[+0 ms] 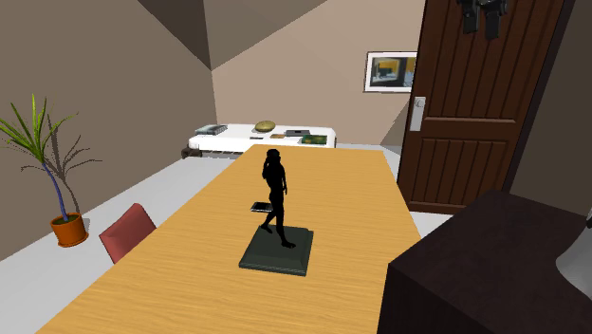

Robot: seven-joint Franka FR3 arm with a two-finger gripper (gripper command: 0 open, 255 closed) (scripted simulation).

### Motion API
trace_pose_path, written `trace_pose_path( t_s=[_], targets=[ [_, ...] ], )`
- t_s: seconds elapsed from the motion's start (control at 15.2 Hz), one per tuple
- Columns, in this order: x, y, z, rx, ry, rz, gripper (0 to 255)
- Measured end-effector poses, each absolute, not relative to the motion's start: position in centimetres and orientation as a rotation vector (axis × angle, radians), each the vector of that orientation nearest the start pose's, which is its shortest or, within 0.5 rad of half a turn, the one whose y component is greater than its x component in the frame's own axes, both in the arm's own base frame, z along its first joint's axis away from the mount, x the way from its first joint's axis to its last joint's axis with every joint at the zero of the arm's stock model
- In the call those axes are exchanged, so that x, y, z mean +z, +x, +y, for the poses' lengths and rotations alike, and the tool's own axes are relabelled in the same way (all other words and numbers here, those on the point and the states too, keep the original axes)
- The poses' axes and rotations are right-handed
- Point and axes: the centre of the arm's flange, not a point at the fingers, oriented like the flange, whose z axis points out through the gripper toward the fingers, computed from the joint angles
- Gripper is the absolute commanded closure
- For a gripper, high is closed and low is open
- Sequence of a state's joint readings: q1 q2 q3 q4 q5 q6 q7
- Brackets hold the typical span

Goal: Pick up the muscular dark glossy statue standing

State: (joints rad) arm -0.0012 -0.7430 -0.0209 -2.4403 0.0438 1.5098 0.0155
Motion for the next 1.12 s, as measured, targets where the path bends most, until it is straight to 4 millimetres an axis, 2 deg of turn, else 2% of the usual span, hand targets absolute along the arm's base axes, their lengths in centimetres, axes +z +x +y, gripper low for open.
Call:
trace_pose_path(
  t_s=[0.13, 0.26, 0.59, 0.99, 1.12],
  targets=[
    [53.0, 30.9, 0.0, 0.287, -3.069, 0.048, 0],
    [51.9, 32.2, 0.7, 0.276, -3.065, 0.043, 0],
    [48.2, 35.8, 3.6, 0.242, -3.054, 0.028, 0],
    [43.9, 41.0, 7.2, 0.199, -3.04, 0.012, 0],
    [42.8, 43.2, 8.3, 0.183, -3.035, 0.006, 0]
  ],
)
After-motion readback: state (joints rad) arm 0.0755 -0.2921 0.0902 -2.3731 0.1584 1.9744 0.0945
